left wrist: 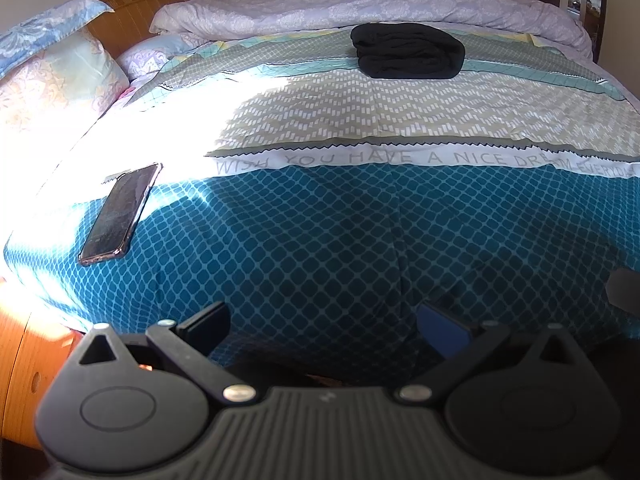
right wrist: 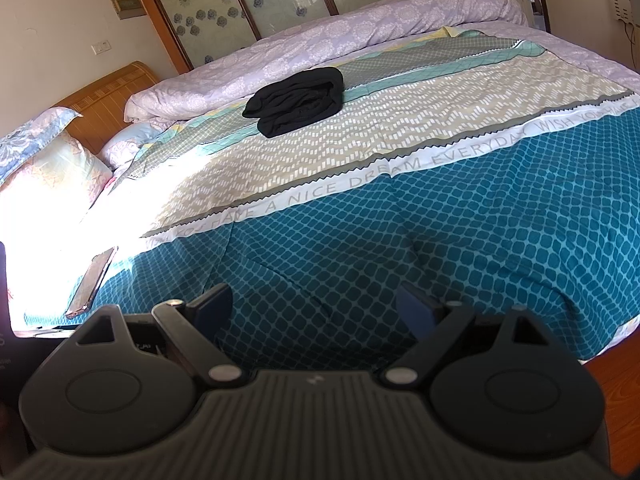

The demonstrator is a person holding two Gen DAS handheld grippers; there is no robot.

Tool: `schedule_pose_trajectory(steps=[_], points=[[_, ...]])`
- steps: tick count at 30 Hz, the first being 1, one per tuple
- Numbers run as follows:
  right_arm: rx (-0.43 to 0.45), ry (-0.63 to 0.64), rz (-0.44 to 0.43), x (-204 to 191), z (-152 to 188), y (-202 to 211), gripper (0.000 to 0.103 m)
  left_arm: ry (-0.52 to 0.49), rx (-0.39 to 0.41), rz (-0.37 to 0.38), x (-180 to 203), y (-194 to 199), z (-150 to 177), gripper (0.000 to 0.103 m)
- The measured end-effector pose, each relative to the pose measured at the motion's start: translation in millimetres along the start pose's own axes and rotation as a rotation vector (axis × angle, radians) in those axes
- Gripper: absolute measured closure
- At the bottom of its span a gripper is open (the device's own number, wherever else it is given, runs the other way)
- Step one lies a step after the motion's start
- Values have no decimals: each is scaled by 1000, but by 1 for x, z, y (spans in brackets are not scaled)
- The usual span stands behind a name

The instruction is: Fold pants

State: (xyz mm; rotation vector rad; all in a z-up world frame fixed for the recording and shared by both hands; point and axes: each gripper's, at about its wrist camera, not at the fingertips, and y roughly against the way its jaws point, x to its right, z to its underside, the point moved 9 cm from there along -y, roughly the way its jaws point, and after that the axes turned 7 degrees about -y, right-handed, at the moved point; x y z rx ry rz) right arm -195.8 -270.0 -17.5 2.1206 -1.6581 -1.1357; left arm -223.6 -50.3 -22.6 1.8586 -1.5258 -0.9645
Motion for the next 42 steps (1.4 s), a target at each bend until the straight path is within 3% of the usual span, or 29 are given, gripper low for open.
schedule_pose_trajectory(steps=[42], points=[[0, -1, 4, 0, 1, 0, 12, -8, -25, -10, -1, -6, 5, 0]])
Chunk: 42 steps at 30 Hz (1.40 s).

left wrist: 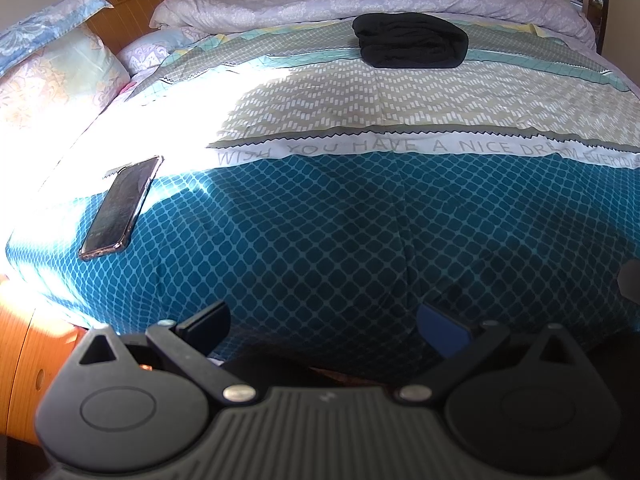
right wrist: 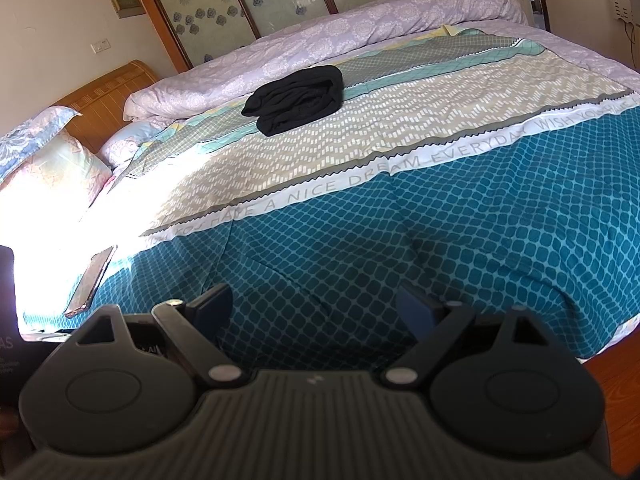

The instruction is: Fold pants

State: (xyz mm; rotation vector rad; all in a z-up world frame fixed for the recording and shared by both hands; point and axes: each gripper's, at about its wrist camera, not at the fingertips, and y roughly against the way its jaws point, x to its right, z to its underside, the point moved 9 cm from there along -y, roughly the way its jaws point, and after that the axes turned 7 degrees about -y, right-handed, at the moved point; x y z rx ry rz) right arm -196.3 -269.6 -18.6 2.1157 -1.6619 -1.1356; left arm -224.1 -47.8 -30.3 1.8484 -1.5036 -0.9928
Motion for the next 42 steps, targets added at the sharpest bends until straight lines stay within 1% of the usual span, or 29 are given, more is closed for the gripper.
schedule_pose_trajectory(steps=[13, 16, 21, 26, 42], points=[[2, 0, 0, 0, -1, 0, 12, 12, -15, 12, -1, -3, 3, 0], [3, 1, 1, 0, 0, 0, 12, 19, -22, 26, 0, -3, 4, 0], [2, 1, 2, 0, 0, 0, 12, 17, -56, 53, 4, -3, 8, 0], [3, 2, 2, 0, 0, 0, 12, 33, -61, 72, 4, -1, 7, 0], [2, 0, 3, 0, 1, 0, 12, 44, -92, 76, 3, -6, 11, 0]])
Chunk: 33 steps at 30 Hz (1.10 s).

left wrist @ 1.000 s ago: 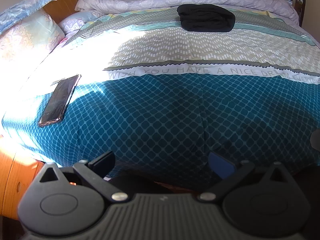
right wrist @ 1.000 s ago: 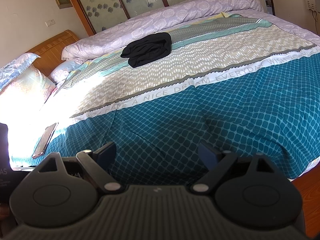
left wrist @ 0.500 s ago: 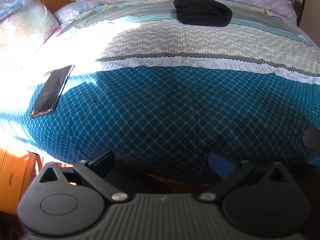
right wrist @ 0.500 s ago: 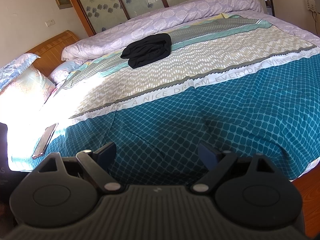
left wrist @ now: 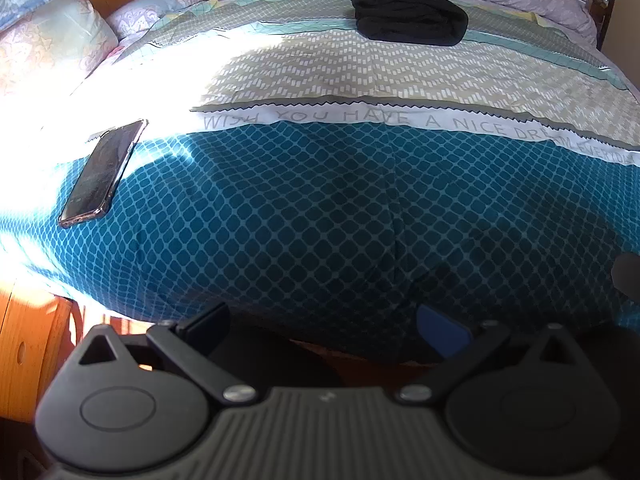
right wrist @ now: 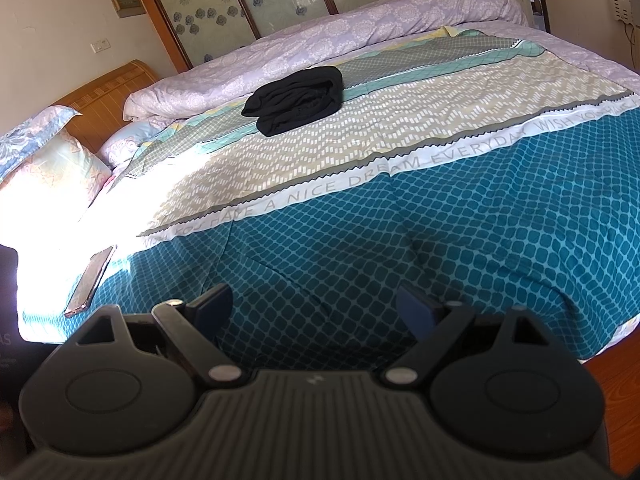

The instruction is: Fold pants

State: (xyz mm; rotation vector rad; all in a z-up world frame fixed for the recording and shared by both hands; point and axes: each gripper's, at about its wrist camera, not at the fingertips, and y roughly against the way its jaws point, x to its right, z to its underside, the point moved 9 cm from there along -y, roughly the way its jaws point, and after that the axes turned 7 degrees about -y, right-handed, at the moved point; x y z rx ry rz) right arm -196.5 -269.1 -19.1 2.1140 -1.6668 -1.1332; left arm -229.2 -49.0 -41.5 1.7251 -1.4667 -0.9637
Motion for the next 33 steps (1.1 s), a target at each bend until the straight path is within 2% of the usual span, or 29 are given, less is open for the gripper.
schedule_pose_trajectory(steps=[33], points=[[-6, -2, -2, 0, 3, -1, 12, -6, -35, -7, -3, -7, 4, 0]])
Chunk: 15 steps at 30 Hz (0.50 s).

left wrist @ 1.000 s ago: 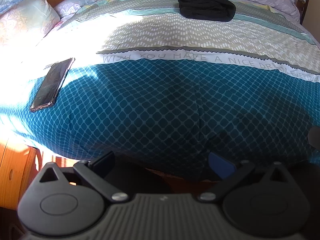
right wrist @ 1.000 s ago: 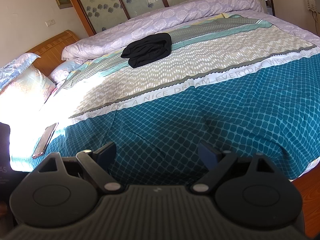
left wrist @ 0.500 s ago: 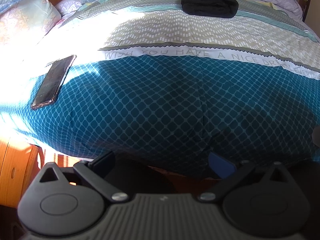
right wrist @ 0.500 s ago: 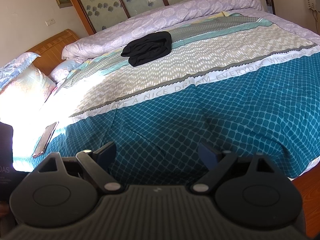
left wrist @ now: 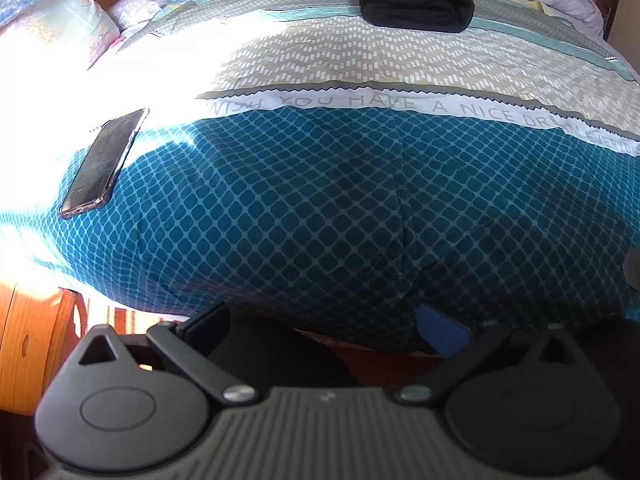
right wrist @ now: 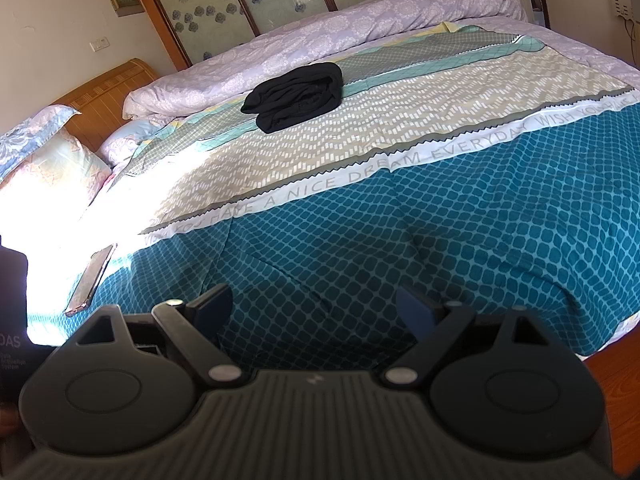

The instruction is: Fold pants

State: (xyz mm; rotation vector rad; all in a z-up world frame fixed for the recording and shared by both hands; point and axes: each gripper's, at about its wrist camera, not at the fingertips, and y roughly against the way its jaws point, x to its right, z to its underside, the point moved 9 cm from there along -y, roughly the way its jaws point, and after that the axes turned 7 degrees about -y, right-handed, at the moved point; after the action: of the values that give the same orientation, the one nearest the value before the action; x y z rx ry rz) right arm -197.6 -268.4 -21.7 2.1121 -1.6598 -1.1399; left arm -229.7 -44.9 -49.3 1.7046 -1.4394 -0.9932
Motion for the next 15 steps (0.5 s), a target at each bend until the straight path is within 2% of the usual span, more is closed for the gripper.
schedule_pose_trajectory(steps=[15], points=[[-4, -3, 0, 1, 0, 0, 12, -9, 2, -1, 2, 0, 1, 0]])
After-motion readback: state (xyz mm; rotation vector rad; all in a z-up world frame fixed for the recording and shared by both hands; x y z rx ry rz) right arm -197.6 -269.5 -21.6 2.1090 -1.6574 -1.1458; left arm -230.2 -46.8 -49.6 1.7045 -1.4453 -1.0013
